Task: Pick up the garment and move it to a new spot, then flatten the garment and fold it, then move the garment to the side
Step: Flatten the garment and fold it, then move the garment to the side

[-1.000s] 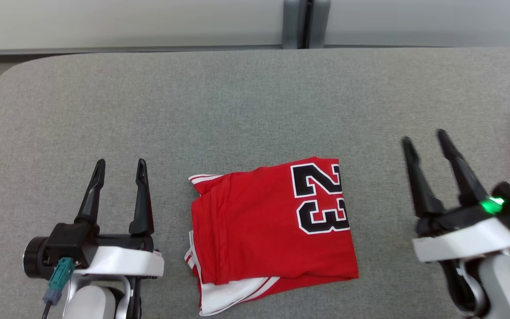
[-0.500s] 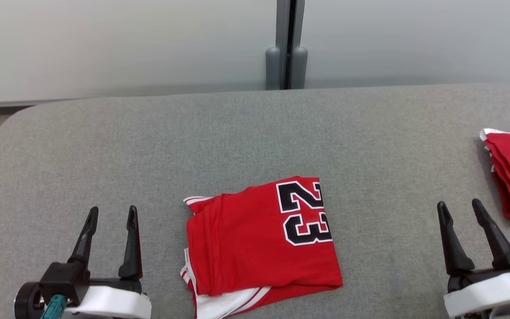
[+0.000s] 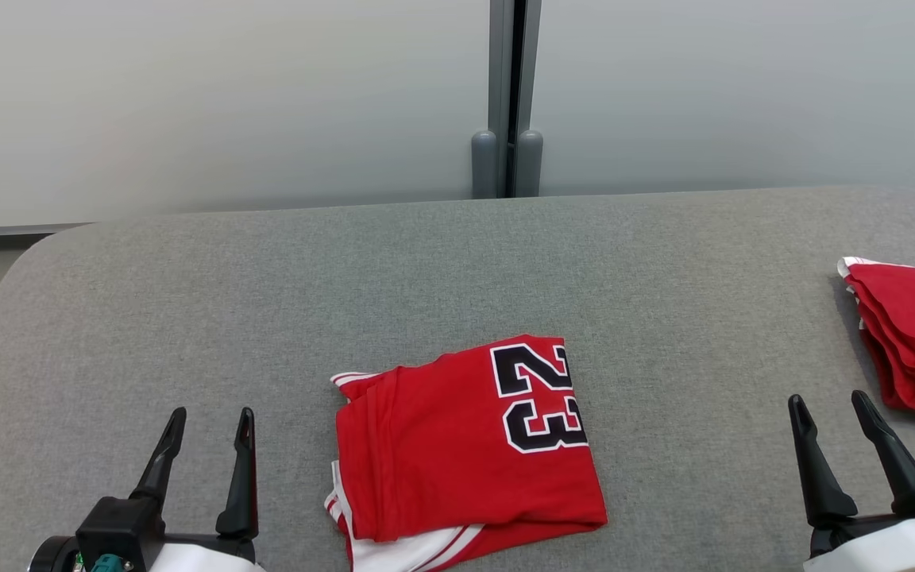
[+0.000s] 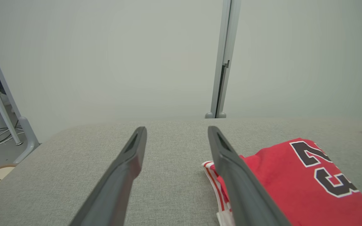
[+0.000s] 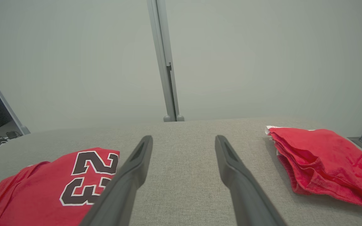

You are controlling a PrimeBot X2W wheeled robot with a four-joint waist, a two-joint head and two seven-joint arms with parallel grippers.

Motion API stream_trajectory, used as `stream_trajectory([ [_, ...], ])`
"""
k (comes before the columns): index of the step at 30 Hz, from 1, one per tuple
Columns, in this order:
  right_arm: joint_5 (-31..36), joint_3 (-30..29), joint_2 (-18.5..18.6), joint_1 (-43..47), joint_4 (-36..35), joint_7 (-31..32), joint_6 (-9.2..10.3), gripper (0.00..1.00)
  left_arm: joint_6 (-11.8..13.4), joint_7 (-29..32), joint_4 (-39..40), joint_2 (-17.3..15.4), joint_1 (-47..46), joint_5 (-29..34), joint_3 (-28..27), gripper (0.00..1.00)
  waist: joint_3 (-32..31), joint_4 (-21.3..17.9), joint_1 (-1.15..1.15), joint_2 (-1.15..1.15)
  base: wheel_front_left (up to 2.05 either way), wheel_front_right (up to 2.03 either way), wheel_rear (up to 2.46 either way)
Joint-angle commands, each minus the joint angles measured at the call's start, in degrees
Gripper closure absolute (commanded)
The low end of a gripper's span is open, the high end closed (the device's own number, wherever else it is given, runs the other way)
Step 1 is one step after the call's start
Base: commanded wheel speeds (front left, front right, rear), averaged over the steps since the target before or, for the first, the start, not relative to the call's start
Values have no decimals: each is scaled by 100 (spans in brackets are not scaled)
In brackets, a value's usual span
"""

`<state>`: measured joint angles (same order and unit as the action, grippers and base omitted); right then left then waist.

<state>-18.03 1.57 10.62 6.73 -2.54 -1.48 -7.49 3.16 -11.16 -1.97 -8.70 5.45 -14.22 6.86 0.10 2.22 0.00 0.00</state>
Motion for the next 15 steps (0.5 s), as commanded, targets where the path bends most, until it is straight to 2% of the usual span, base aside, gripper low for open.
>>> stream_trajectory([
  [1,24,-30,11,41,-29,33,0,0,33,17,38,-45,19,-25,3,0,-12,2,0,0,0,0,0],
  [15,226,-83,-17,46,-182,193,0,0,131,109,52,-28,-27,-23,101,0,-55,35,0,0,0,0,0],
])
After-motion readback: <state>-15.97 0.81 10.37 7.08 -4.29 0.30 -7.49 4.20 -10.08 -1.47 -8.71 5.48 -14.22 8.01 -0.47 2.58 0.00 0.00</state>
